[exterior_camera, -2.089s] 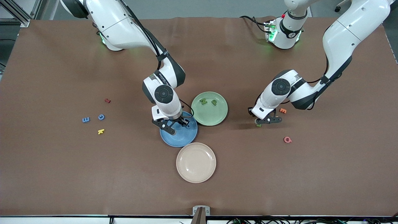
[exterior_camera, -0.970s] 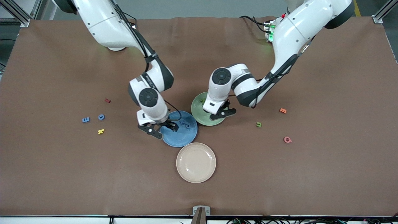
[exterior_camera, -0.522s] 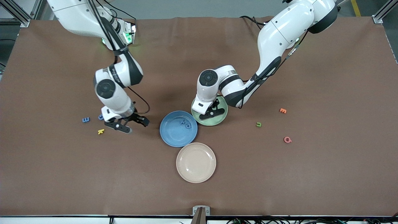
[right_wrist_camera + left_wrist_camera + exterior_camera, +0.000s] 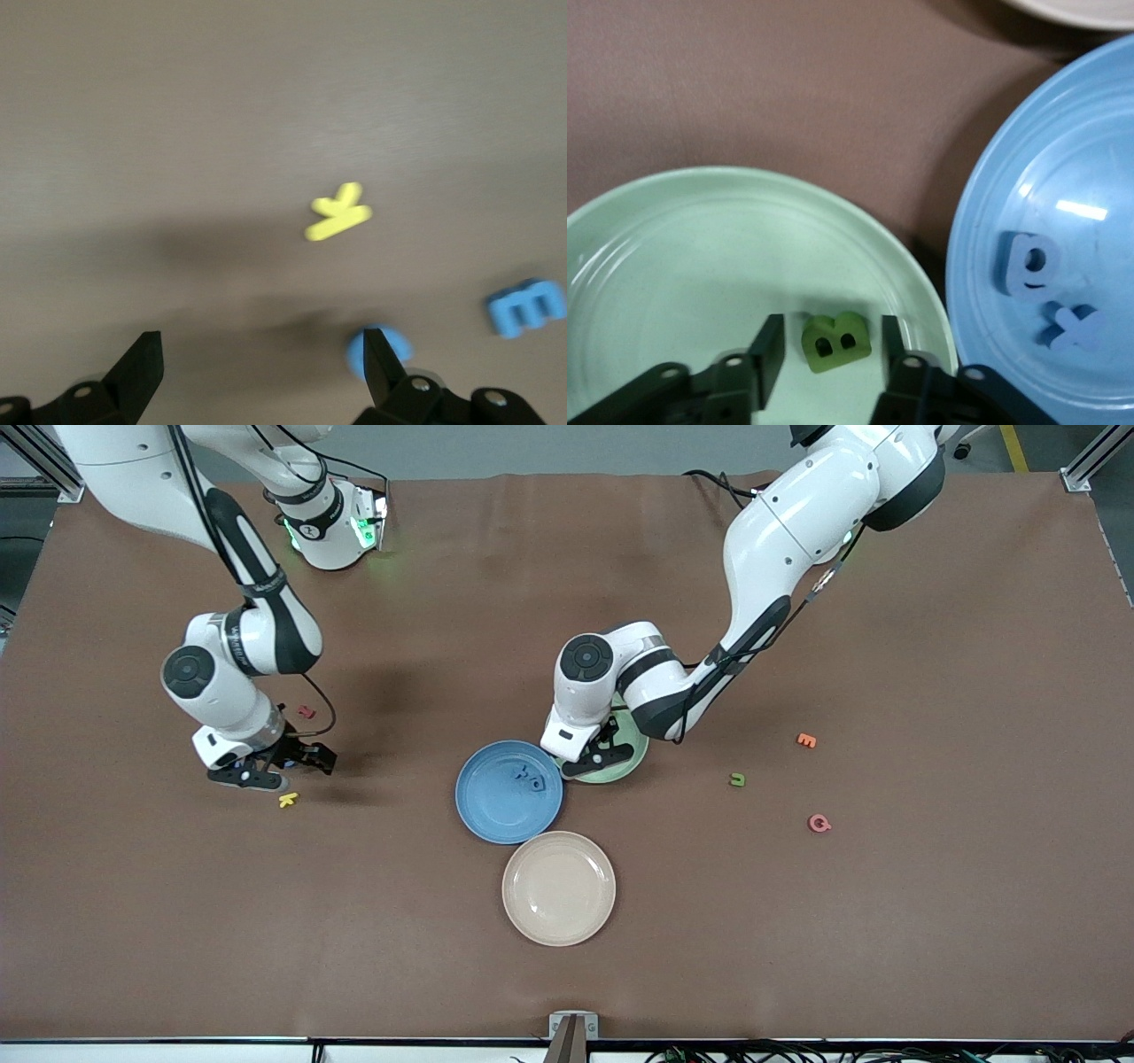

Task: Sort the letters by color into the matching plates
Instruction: 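Grasp blue G with the right gripper while the left gripper reaches green u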

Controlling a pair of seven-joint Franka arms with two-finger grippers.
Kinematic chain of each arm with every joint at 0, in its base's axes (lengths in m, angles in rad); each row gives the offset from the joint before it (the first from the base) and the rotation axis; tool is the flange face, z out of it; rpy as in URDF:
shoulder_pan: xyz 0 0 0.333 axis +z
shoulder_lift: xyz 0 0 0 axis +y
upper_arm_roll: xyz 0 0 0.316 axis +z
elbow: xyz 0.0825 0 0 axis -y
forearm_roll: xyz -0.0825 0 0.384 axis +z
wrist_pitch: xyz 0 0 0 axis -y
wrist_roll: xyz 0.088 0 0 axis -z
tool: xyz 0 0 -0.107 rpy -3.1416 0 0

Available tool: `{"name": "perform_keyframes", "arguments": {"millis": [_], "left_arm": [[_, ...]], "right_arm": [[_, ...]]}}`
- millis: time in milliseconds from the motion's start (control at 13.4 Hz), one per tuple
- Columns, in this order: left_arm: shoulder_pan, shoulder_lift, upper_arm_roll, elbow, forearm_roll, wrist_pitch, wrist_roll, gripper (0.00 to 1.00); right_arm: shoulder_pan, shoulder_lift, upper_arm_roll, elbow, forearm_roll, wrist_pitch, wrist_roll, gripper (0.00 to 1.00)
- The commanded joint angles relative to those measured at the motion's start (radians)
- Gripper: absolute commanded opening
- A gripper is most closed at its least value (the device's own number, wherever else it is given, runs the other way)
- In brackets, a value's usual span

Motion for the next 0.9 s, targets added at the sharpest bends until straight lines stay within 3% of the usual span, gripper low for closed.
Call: {"name": "perform_keyframes", "arguments": {"millis": [0,224,597,746,821], "left_arm": [[0.006,-0.023,0.005,0.011,-0.012,-0.023,0.012,0.99],[0.074,-0.077,-0.026,-0.043,-0.012,-0.029,0.052,0.99],[0.373,-0.141,-0.231,-0.208,0.005,-0.055,0.211,0.99],[0.441,-0.195,-0.250,-0.273,0.005,-0.084,0.295,0.99],[0.475,-0.223,-0.250,-0.309,0.006,-0.085,0.323,0.99]], "right_arm": [[-0.066,-0.006,0.021,-0.033,-0.010,0.040,-0.089,1.00],[-0.111,0.040,0.021,-0.033,-0.010,0.083,-0.150,1.00],[-0.114,0.074,0.022,-0.036,-0.010,0.081,-0.149,0.99],[-0.114,0.076,0.022,-0.041,-0.009,0.080,-0.149,0.97],[-0.112,0.076,0.022,-0.041,-0.009,0.080,-0.149,0.91]]}}
